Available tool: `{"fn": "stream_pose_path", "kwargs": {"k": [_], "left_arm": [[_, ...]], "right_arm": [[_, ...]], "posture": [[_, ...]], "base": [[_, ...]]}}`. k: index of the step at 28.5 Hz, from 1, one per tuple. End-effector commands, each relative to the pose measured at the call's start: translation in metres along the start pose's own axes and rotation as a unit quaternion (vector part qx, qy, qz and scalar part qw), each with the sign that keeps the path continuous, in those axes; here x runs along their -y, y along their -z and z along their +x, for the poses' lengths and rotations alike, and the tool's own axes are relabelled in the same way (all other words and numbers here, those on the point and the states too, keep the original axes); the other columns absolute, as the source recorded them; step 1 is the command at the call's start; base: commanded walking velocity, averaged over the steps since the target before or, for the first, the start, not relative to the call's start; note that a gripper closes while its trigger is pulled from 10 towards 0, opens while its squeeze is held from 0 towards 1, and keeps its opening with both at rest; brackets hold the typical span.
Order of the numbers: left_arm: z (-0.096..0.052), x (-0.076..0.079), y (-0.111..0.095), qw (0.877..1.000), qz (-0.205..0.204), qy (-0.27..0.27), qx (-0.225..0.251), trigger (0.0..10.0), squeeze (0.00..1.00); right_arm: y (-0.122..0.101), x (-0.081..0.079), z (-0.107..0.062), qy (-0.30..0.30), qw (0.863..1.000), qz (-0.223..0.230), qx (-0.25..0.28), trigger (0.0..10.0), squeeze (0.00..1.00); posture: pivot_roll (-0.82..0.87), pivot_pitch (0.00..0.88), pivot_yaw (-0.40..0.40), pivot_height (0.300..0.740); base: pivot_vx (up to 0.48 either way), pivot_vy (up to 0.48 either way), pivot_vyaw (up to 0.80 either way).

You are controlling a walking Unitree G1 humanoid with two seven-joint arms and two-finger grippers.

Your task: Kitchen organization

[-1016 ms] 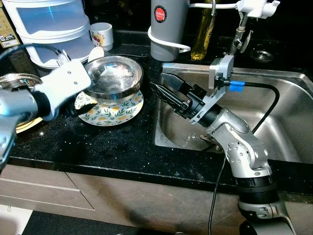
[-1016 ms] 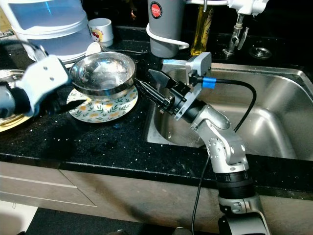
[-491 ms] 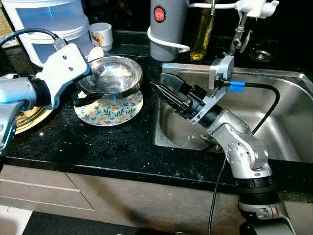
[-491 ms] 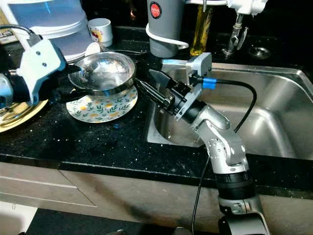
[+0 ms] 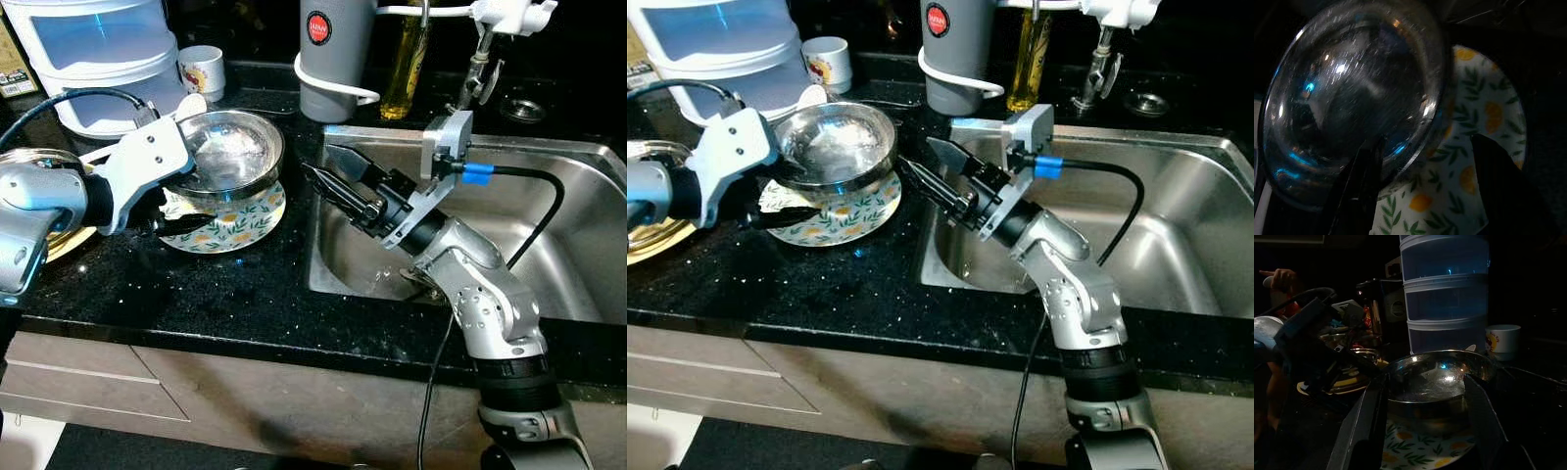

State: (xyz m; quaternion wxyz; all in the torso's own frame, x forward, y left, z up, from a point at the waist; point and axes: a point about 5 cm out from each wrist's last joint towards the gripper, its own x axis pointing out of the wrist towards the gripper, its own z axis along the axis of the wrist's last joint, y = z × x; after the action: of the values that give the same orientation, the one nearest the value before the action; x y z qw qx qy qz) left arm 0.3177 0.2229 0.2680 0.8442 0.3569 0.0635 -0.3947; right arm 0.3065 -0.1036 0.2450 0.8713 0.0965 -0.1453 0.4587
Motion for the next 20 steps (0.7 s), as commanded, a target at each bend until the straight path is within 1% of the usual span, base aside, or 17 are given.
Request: {"fn": "stream_pose_path", "kwargs": {"k": [1, 3, 4, 5, 6, 13, 20], "left_arm": [[0.0015, -0.0003, 0.0039, 1.0, 0.003, 0.008, -0.014, 10.0, 0.0], [0.0018, -0.0011, 0.0045, 1.0, 0.003, 0.008, -0.015, 10.0, 0.0], [0.0021, -0.0023, 0.005, 1.0, 0.001, 0.008, -0.012, 3.4, 0.0], [0.0021, -0.0023, 0.005, 1.0, 0.001, 0.008, -0.012, 3.4, 0.0], [0.002, -0.0023, 0.0049, 1.0, 0.0, 0.014, -0.009, 0.0, 0.0], [0.0023, 0.0031, 0.0021, 0.999, 0.002, 0.041, 0.0, 0.0, 0.0], [0.0022, 0.0051, -0.002, 0.999, 0.008, 0.046, 0.008, 0.0, 0.0]], "right_arm": [[-0.0021, 0.0009, -0.0037, 0.007, 1.0, -0.005, 0.0, 10.0, 0.0], [-0.0024, 0.0008, -0.0039, 0.008, 1.0, -0.005, 0.0, 10.0, 0.0], [-0.0027, 0.0006, -0.004, 0.008, 1.0, -0.005, 0.0, 10.0, 0.0], [-0.0027, 0.0006, -0.004, 0.008, 1.0, -0.005, 0.0, 10.0, 0.0], [-0.0029, 0.0004, -0.0041, 0.008, 1.0, -0.005, 0.0, 10.0, 0.0], [-0.0034, 0.0001, -0.0042, 0.01, 1.0, -0.006, 0.0, 10.0, 0.0], [-0.0029, 0.0, -0.0038, 0.01, 1.0, -0.005, 0.001, 10.0, 0.0]], "posture": [[0.0, 0.053, -0.008, 0.732], [0.0, 0.054, -0.009, 0.732], [0.0, 0.054, -0.009, 0.732], [0.0, 0.054, -0.009, 0.732], [0.0, 0.055, -0.008, 0.732], [0.0, 0.055, -0.008, 0.732], [0.0, 0.051, -0.009, 0.732]], "base": [[0.0, 0.0, 0.0], [0.0, 0.0, 0.0], [0.0, 0.0, 0.0], [0.0, 0.0, 0.0], [0.0, 0.0, 0.0], [0.0, 0.0, 0.0], [0.0, 0.0, 0.0]]}}
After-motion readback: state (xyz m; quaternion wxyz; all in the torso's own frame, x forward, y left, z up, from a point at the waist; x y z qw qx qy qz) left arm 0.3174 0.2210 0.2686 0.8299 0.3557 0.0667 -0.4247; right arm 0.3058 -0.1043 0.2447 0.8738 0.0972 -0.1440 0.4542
